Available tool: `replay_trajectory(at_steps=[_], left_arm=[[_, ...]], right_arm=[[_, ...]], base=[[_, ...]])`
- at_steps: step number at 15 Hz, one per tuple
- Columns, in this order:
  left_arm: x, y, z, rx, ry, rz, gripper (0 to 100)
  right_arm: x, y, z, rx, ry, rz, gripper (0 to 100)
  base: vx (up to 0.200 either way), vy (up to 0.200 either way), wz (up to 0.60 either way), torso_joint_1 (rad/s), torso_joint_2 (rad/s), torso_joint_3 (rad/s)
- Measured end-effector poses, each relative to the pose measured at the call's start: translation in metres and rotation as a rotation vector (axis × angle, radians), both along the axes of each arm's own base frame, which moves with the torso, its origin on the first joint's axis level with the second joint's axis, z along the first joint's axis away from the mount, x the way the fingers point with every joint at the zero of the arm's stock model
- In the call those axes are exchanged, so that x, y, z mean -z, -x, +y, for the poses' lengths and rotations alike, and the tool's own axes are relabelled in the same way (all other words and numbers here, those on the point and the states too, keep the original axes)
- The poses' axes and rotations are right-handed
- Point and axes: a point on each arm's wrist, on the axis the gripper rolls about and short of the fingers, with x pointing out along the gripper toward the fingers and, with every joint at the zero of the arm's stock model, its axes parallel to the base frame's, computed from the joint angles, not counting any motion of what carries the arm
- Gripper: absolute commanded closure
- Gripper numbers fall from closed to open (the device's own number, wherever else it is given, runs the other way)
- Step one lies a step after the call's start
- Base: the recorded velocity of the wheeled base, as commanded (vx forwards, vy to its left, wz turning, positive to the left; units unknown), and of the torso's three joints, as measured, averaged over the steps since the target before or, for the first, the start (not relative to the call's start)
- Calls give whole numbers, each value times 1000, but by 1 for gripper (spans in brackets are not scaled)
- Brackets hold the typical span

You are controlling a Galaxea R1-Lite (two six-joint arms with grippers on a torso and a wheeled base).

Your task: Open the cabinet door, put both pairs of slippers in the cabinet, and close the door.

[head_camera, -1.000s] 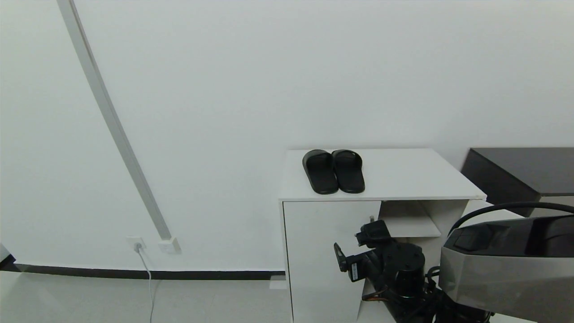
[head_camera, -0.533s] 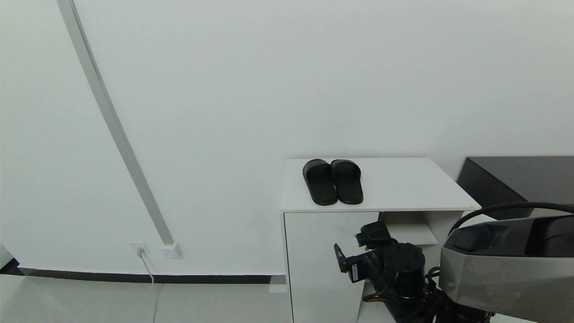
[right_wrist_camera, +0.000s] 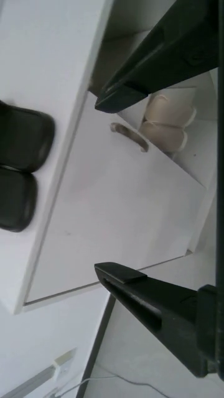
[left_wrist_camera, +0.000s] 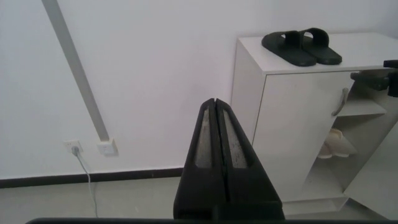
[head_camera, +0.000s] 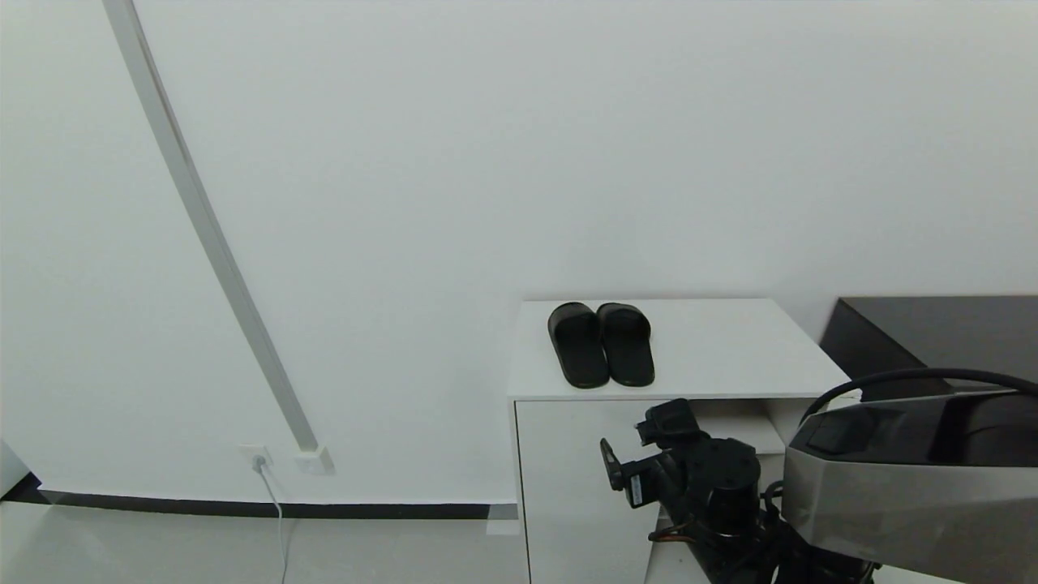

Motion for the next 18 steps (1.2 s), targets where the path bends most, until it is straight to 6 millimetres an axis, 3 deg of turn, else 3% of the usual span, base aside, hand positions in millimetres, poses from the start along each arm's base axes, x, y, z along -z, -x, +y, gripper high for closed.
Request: replay_trajectory(at_steps=[2,5,10,14,18], left_arm=[[0,0,0,0,0,0,100],[0,0,0,0,0,0,100],[0,0,0,0,2,0,100],[0,0,0,0,1,0,100],[0,0,0,0,-1,0,100]], right_arm=[[-6,-16,6,18,0,5,0],[-25,-39,14,59,22,144,0],[-90,-50,22,116,-77,267,0],[-96,-48,25,117,-113,274,0],[-86,-48,26,115,-104,287,0]], base=[[0,0,0,139,-303,-149],[0,0,0,0,0,0],[0,0,0,0,0,0],[0,0,0,0,0,0],[200,0,0,5,0,2]])
